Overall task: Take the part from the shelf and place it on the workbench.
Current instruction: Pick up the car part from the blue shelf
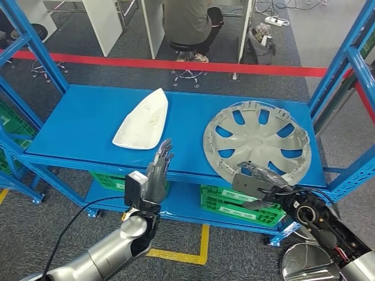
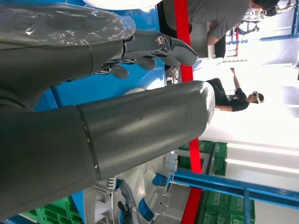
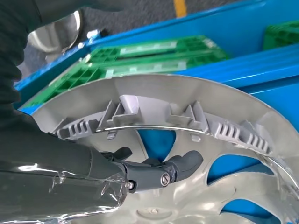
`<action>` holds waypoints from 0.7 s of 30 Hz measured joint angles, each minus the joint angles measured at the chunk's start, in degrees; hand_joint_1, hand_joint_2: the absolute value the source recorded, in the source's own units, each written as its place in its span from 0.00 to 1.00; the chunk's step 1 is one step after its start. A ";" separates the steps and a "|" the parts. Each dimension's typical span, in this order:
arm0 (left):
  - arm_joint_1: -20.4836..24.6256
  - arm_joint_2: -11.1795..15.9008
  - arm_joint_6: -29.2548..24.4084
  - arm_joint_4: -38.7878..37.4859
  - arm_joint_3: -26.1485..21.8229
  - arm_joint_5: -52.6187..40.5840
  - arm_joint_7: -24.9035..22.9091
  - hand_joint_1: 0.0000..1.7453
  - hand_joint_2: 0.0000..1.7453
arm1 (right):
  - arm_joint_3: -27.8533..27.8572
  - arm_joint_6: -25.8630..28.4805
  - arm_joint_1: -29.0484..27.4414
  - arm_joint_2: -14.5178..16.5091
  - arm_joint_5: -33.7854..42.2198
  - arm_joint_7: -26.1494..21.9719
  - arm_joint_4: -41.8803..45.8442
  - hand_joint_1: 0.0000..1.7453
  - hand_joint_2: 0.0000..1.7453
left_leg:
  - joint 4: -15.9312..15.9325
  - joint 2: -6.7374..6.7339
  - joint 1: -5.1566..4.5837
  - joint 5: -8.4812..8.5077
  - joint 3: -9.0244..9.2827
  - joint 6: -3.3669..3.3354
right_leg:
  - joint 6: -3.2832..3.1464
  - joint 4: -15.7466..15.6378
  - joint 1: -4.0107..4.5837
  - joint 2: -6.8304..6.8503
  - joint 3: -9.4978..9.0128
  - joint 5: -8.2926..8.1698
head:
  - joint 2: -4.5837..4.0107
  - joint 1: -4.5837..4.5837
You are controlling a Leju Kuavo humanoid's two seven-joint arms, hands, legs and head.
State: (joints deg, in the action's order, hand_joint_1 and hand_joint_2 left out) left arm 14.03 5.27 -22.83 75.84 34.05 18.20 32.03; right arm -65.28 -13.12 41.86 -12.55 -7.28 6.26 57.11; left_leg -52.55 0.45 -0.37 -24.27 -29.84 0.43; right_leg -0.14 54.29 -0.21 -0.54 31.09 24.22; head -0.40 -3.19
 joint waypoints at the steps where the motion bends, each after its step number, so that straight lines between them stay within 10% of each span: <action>1: -0.01 0.01 -0.22 0.00 0.00 0.09 0.13 0.00 0.00 | -0.15 0.85 0.08 0.00 -1.47 -0.36 -0.43 0.00 1.00 | 0.00 0.02 0.01 0.01 -0.01 -0.01 | 0.00 0.00 0.00 0.03 -0.01 0.00 | 0.00 0.01; 21: -1.13 0.65 -1.01 0.00 0.00 -0.03 1.01 0.00 0.00 | -1.57 8.77 2.23 0.01 -30.18 -2.26 -2.76 0.00 1.00 | -0.10 0.09 0.03 0.06 -0.33 -0.08 | 0.05 0.01 -0.02 0.17 0.21 -0.04 | -0.01 0.02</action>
State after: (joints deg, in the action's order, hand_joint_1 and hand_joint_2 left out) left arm 12.89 5.92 -23.84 75.84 34.05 18.17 33.04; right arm -66.85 -4.35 44.09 -12.54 -37.46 4.00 54.35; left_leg -52.66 0.55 -0.34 -24.20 -30.16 0.35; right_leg -0.10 54.30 -0.23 -0.37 31.30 24.18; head -0.42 -3.17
